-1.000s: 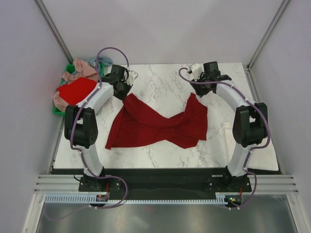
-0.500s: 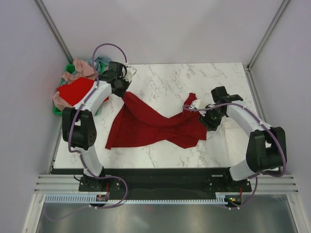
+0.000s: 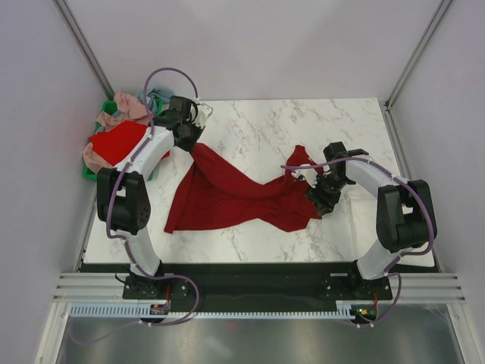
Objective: Fold and stack the t-shirts
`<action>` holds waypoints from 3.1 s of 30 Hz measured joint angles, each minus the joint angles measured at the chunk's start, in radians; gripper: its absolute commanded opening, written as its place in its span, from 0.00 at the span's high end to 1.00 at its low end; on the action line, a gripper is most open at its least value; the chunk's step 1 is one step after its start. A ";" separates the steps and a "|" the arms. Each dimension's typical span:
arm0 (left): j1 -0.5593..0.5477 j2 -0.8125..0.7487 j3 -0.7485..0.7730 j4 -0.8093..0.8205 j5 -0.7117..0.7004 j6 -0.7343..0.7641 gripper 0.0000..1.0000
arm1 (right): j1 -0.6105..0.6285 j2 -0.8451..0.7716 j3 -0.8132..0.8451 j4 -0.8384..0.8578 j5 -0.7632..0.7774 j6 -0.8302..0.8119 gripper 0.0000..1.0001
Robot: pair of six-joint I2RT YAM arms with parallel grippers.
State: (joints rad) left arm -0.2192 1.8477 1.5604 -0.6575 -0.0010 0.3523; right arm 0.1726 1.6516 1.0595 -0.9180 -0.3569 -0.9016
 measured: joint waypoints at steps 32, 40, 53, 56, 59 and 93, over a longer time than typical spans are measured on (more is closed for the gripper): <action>0.000 -0.007 0.000 0.000 -0.024 0.000 0.98 | 0.066 0.023 -0.082 0.175 0.042 0.122 1.00; 0.000 -0.019 0.000 -0.002 -0.024 0.000 0.98 | 0.068 -0.182 -0.104 0.208 0.079 0.159 1.00; 0.001 -0.105 0.130 -0.019 -0.025 0.006 0.98 | 0.032 -0.313 0.286 0.343 0.154 0.341 1.00; 0.002 -0.134 0.180 -0.021 -0.025 0.011 0.98 | 0.008 -0.245 0.416 0.380 0.183 0.395 1.00; 0.002 -0.164 0.222 -0.022 -0.026 0.017 0.98 | -0.020 -0.180 0.552 0.411 0.211 0.448 1.00; 0.002 -0.535 0.543 -0.044 -0.013 0.084 0.98 | -0.065 -0.344 1.199 0.487 0.381 0.478 1.00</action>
State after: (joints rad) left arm -0.2173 1.3128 2.1036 -0.7013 -0.0143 0.4366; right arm 0.1074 1.3075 2.2589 -0.4313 0.0242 -0.4236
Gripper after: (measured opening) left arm 0.031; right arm 0.007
